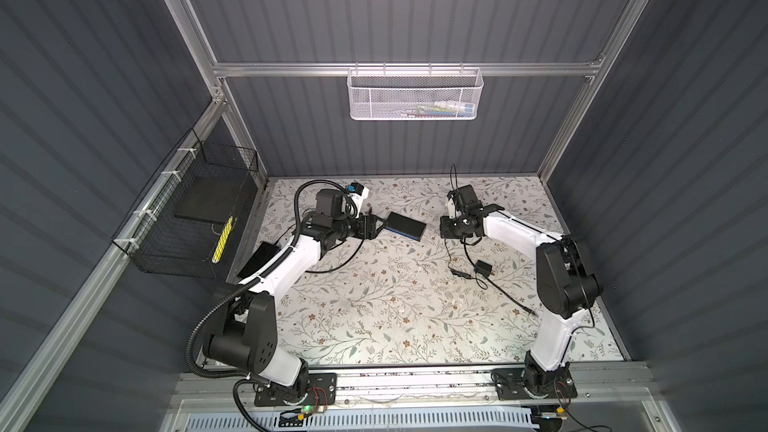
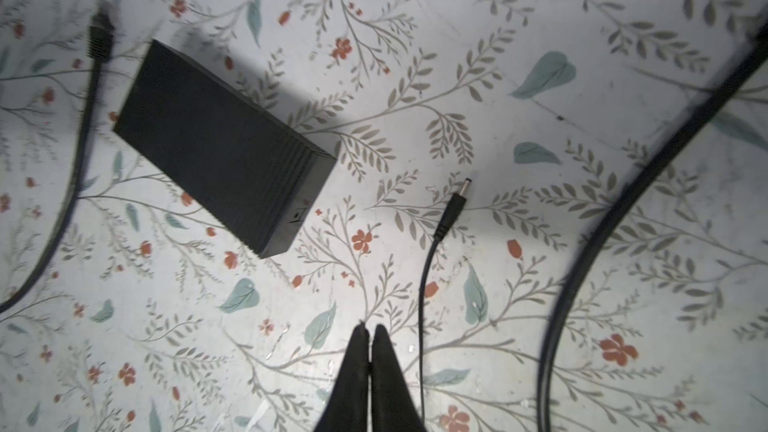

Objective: Insert the plug into the switch port
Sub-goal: 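Close the right gripper on the thin cable just behind the plug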

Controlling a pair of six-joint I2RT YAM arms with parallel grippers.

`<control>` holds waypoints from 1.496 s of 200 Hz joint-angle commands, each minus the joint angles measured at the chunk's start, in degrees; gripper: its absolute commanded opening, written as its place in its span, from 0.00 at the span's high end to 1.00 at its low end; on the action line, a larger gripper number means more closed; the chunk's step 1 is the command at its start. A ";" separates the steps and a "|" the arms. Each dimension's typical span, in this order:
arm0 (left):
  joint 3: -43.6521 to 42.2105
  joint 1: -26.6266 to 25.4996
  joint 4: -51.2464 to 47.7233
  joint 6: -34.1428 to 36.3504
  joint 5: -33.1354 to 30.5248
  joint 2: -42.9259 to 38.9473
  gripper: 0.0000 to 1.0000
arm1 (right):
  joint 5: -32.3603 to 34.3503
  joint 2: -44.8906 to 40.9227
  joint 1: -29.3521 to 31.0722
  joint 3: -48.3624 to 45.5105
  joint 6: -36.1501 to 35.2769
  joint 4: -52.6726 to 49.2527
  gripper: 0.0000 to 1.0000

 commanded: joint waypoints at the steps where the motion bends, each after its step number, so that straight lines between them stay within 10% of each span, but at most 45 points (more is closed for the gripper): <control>1: -1.02 -0.30 1.49 -1.05 1.66 0.76 0.28 | -2.77 -2.07 -0.51 -2.55 -1.38 2.01 0.92; 79: -1.65 -0.31 1.66 -0.87 2.26 0.60 0.28 | 6.47 6.40 -0.89 4.16 3.42 -4.40 0.58; 299: 0.23 0.73 1.41 2.93 2.11 4.75 0.28 | 7.14 14.45 -0.12 7.61 6.63 -4.72 0.92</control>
